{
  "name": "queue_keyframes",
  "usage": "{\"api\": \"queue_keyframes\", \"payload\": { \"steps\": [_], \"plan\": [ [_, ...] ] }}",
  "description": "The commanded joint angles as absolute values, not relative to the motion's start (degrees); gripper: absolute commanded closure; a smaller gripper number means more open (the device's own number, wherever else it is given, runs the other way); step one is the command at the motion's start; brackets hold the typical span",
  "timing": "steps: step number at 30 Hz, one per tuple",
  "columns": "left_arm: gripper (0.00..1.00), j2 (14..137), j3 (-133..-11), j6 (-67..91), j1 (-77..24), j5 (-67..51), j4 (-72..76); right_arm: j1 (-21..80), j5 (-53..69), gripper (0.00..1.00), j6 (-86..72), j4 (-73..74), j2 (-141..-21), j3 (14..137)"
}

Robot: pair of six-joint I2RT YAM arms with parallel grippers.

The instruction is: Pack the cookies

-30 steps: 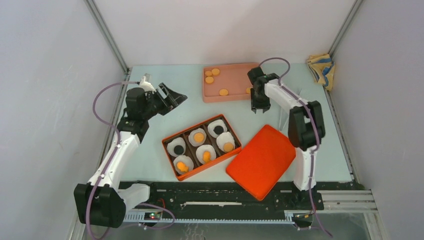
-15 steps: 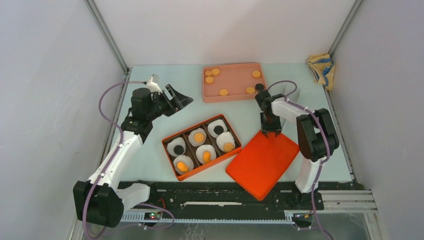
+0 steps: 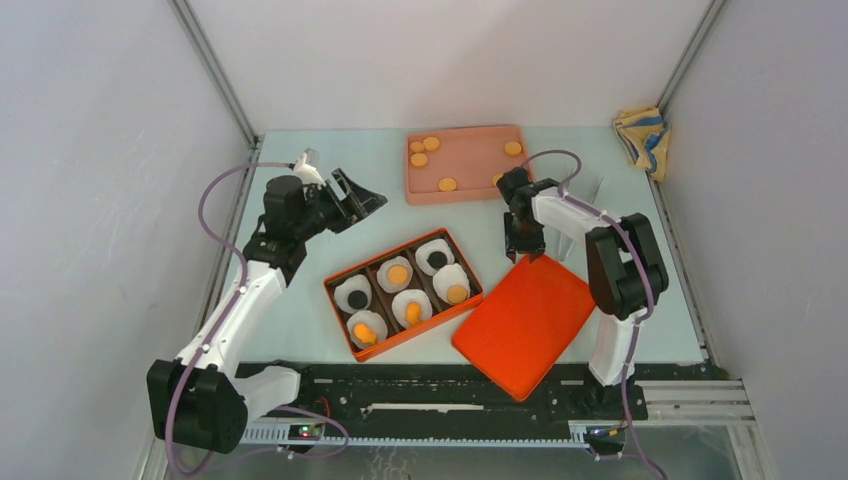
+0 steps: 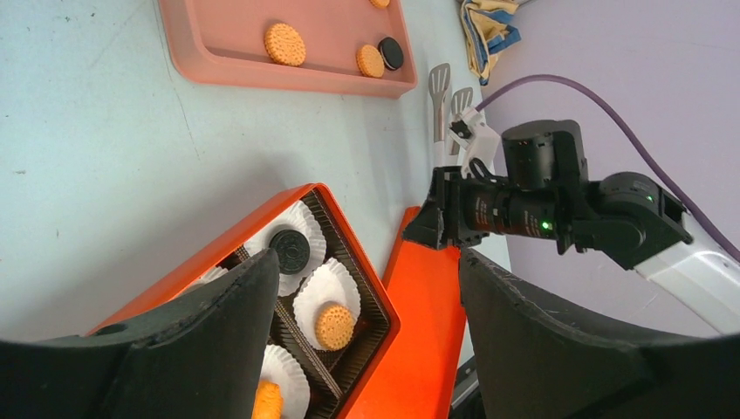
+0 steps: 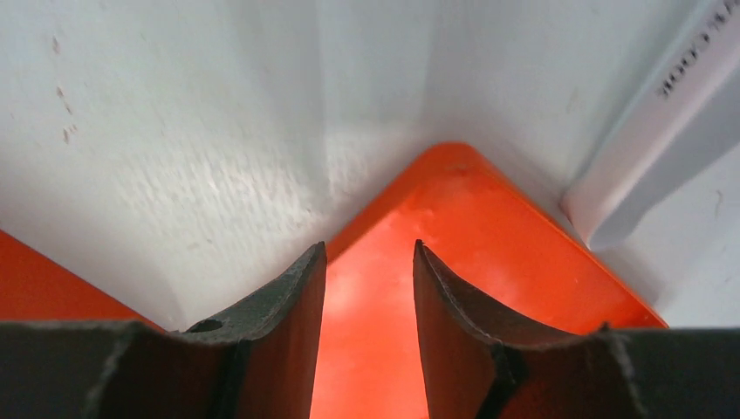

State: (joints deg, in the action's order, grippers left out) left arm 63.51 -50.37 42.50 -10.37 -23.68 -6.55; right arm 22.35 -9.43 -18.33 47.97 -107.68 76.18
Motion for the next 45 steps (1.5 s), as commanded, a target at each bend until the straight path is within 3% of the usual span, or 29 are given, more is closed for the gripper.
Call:
{"api": "queue_keyframes", "payload": {
  "steps": [1,18,20,26,31,45],
  "plan": [
    [0.20,63.5,-51.5,41.4,-10.7,-23.8,-5.2,22.8,-9.3,0.51,-20.3,49.1,-113.7,81.9],
    [0.20,64.2,-52.8,40.6,-10.7,-23.4,-6.6,22.3,-1.3,0.51,-18.7,59.7,-136.0,131.3],
    [0.20,63.9,-52.7,40.5,-10.7,-22.8,-6.5,22.8,-3.3,0.52,-18.0,58.0,-133.1,127.8],
    [0.20,64.8,-53.2,39.9,-11.0,-23.2,-6.4,24.7,-6.4,0.51,-18.8,49.1,-116.9,101.0],
    [0.19,65.7,-53.8,39.8,-11.4,-22.6,-6.3,26.6,-6.3,0.51,-20.4,46.4,-112.7,89.1],
    [0.17,65.8,-51.4,39.0,-11.7,-21.1,-4.5,28.7,-6.2,0.52,-25.1,47.7,-120.7,92.9]
  ]
}}
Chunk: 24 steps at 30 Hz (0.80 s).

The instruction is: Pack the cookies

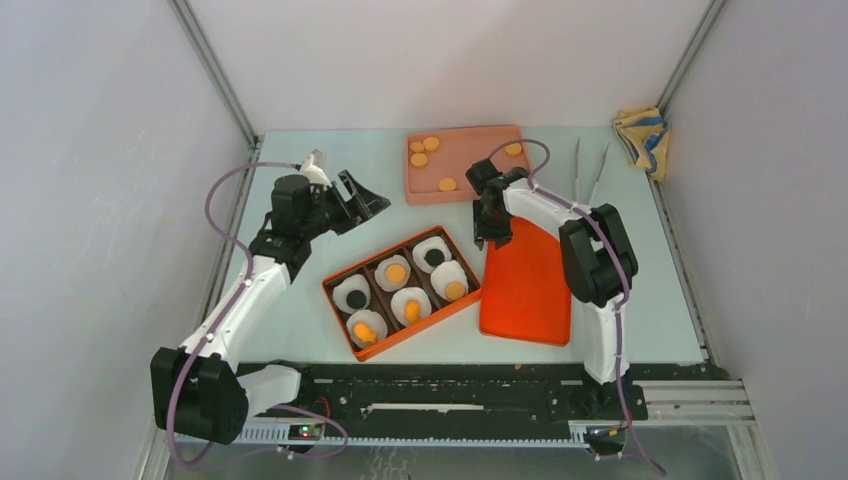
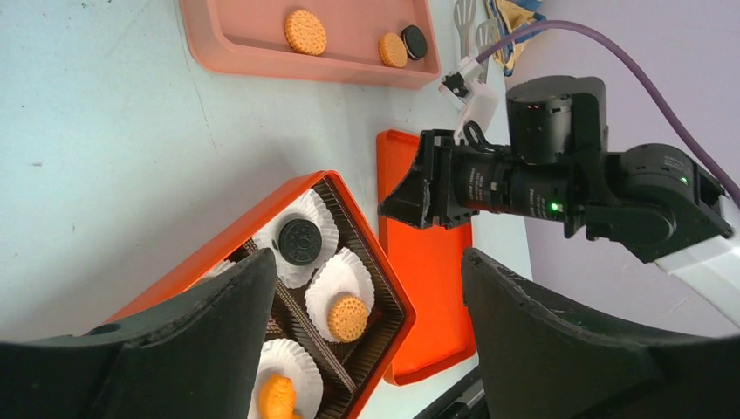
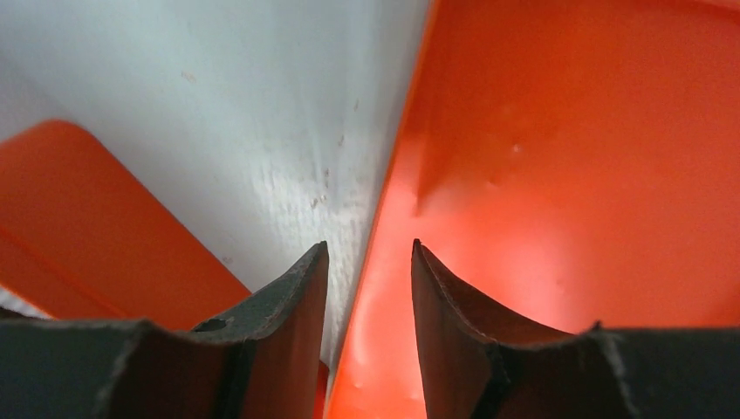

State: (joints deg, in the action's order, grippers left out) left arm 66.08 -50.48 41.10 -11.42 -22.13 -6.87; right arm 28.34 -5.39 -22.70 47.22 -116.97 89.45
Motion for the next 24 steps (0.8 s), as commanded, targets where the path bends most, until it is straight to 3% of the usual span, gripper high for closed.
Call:
{"api": "queue_keyframes", "payload": {
  "steps": [1,11,18,24],
  "plan": [
    [0.17,65.9,-51.3,38.7,-11.7,-20.9,-4.3,28.7,-5.9,0.53,-25.5,48.3,-121.9,93.4],
    [0.17,70.1,-52.0,37.2,-12.0,-19.6,-1.8,26.7,-10.5,0.99,-22.5,54.1,-124.4,99.6],
    [0.17,84.7,-64.1,36.1,-13.2,-33.6,-1.1,26.0,-13.8,1.00,-12.0,57.0,-120.8,105.1],
    [0.18,94.3,-69.9,37.7,-13.4,-44.6,4.8,28.7,-11.0,1.00,-3.6,53.5,-113.2,101.0]
  ]
}}
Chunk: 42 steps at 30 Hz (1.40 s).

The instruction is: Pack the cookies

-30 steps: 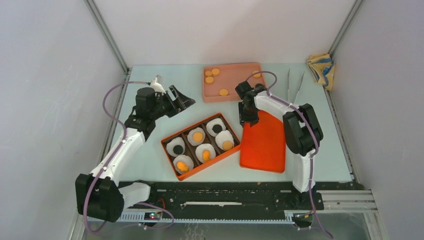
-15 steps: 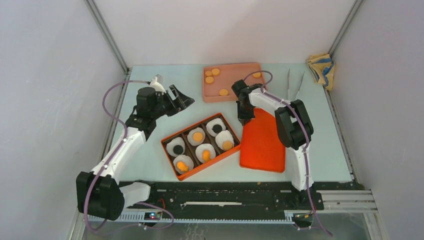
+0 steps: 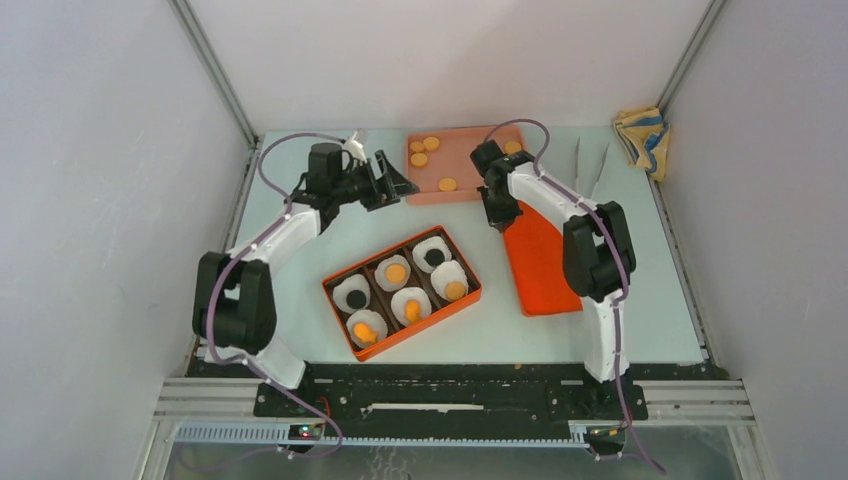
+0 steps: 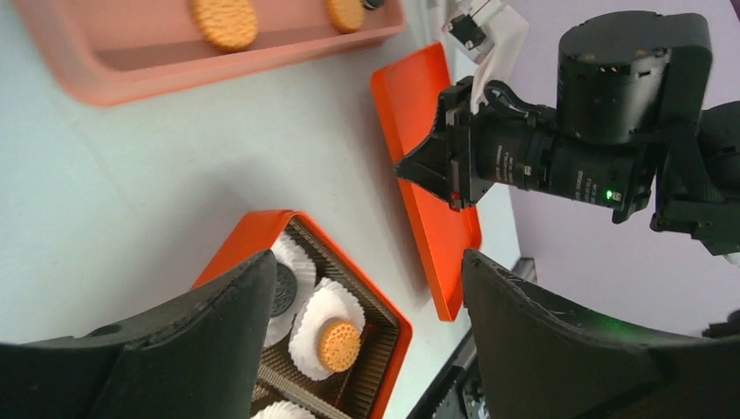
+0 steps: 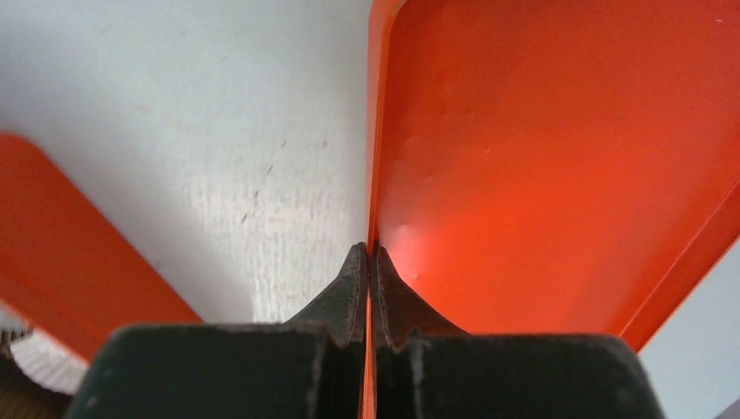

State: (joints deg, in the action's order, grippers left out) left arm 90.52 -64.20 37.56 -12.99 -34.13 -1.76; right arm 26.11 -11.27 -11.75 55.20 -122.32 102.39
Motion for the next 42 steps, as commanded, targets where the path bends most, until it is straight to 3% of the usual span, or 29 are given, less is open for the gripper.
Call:
{"api": "queue_keyframes", "payload": {
  "steps": [1,9,14,20,28,42],
  "plan": [
    [0.18,95.8,-70.9,38.2,-13.6,-46.3,6.0,29.5,-10.0,1.00,-2.7,52.7,-111.5,100.1],
    [0.12,102.2,-72.3,39.9,-16.1,-48.8,8.1,37.8,-5.4,1.00,2.5,49.5,-102.8,96.2],
    [0.00,96.9,-67.1,41.2,-19.4,-44.4,10.7,37.4,-0.9,1.00,1.2,49.6,-106.3,99.8],
    [0.00,92.7,-64.9,41.0,-22.3,-40.5,8.6,37.7,1.4,1.00,0.3,47.3,-108.6,101.1],
    [0.00,98.3,-62.9,43.0,-24.8,-38.2,10.8,38.2,2.0,1.00,-0.5,47.3,-106.7,102.7],
    [0.00,101.1,-65.5,42.8,-25.6,-36.1,12.0,42.3,14.7,1.00,-3.5,46.2,-101.2,104.6]
  ]
}}
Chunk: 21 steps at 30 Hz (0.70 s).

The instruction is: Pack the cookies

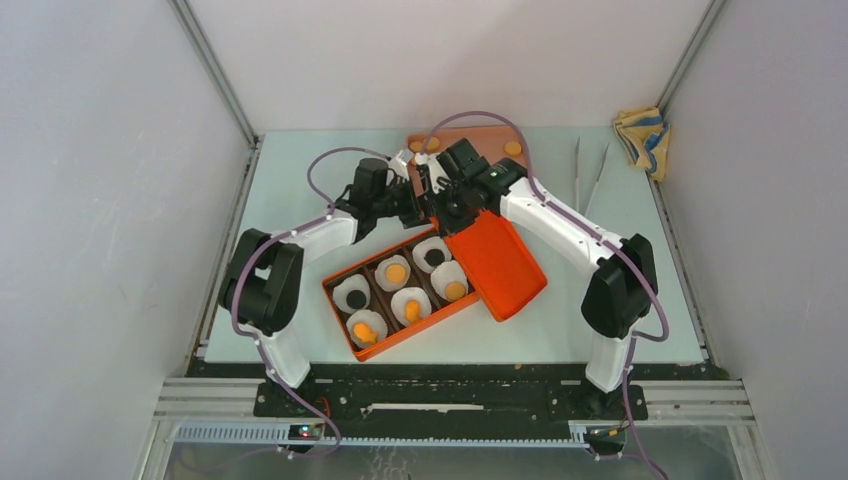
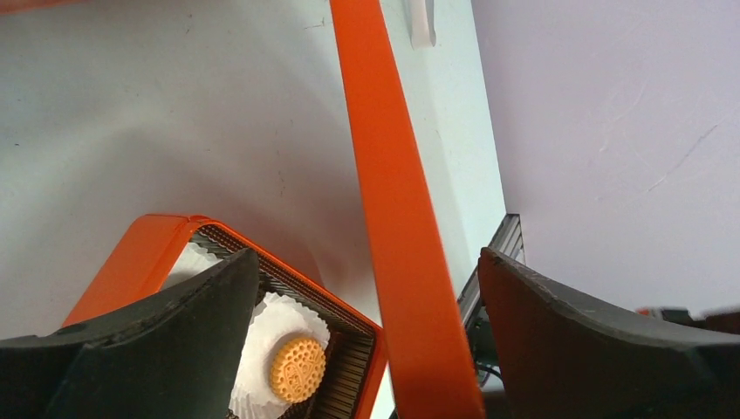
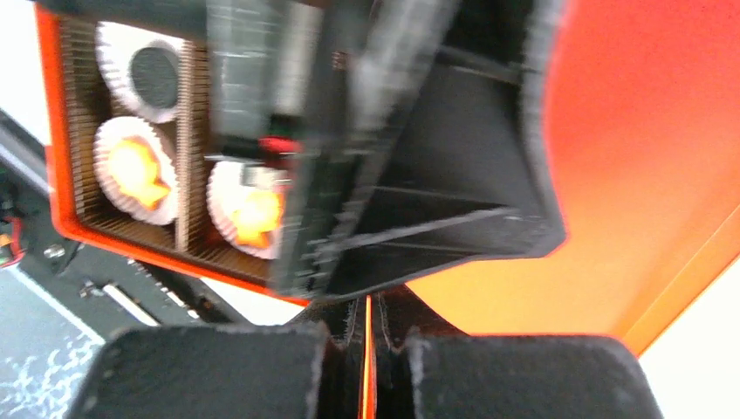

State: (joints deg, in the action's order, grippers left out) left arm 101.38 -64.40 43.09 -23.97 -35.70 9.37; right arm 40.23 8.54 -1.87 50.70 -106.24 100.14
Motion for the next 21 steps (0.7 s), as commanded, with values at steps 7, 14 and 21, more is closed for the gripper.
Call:
{"api": "queue_keyframes", "payload": {
  "steps": [7,14,21],
  "plan": [
    [0.14,100.6,-65.6,43.1,-25.6,-37.3,12.1,42.7,20.5,1.00,-5.2,46.0,-103.7,108.2],
    [0.99,99.3,-68.1,42.3,-25.5,-38.2,6.0,42.8,19.0,1.00,-5.5,46.6,-106.6,110.3],
    [1.00,98.2,-69.9,41.8,-25.4,-38.4,1.7,42.8,15.1,0.95,-6.0,46.1,-105.7,109.5]
  ]
}}
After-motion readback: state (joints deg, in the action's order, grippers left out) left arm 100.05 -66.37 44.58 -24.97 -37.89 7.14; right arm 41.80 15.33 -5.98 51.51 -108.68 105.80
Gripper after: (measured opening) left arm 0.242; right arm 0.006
